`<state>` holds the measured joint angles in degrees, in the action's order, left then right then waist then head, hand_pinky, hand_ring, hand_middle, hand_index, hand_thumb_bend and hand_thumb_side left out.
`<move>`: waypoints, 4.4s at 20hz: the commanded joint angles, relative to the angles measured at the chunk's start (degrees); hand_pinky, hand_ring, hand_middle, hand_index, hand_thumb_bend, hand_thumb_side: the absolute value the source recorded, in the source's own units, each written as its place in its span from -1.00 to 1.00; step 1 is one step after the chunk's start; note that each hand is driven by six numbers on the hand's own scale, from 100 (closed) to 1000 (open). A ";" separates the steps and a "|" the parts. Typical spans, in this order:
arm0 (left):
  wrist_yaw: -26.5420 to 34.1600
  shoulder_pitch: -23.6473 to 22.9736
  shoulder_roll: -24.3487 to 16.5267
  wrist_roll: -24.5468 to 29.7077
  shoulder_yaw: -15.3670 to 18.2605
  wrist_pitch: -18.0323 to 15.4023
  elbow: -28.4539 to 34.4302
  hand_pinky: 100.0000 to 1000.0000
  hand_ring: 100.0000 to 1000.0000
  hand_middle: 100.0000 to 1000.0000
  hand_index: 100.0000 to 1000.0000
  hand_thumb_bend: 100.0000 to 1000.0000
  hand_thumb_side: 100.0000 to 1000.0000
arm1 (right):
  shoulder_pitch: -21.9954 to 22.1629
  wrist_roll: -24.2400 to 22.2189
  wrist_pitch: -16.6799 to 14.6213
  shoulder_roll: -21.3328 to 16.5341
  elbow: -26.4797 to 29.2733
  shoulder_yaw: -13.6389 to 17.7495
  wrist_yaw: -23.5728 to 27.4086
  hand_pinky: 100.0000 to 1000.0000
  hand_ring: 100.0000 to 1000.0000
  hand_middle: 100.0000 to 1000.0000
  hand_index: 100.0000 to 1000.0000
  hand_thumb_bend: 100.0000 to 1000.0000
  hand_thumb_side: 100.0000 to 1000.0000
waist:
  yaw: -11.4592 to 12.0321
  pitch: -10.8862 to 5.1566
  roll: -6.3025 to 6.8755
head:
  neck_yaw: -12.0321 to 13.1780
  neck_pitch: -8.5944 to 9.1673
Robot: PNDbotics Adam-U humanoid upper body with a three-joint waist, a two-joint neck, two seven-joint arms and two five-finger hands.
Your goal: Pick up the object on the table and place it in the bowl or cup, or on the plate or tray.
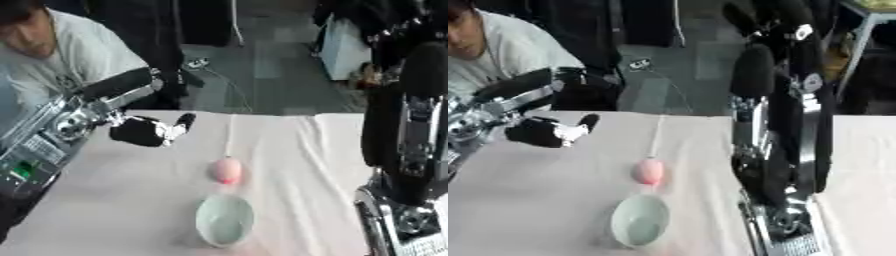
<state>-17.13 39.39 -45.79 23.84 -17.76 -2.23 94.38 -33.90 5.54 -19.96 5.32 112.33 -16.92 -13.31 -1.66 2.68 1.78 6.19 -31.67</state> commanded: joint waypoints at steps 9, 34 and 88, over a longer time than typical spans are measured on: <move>-4.31 7.44 -0.72 8.60 -3.37 -3.89 -12.91 0.74 0.56 0.78 1.00 0.47 0.51 | -0.19 -0.89 0.31 0.80 0.99 -0.35 0.74 0.71 0.86 0.84 0.74 -1.00 0.09 | -0.96 -0.73 0.55 | 1.05 -0.09; -9.91 12.11 4.63 10.78 -7.65 -14.09 -26.04 0.75 0.60 0.77 1.00 0.55 0.69 | 0.00 -2.02 0.86 2.23 1.98 -1.15 2.06 0.70 0.84 0.82 0.72 -1.00 0.10 | -3.15 -0.32 1.06 | 1.58 -0.05; -47.04 16.14 14.35 -0.29 -2.76 -32.14 -44.95 1.00 0.85 0.81 1.00 1.00 0.63 | -0.46 -3.26 0.59 4.25 2.26 -2.30 3.99 0.70 0.84 0.82 0.72 -1.00 0.12 | -6.06 1.41 1.36 | 4.88 1.32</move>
<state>-62.14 54.16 -30.73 24.57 -21.94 -34.29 50.07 -33.46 2.46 -19.24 8.68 113.62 -19.02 -9.62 -7.77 4.69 3.12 10.35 -31.06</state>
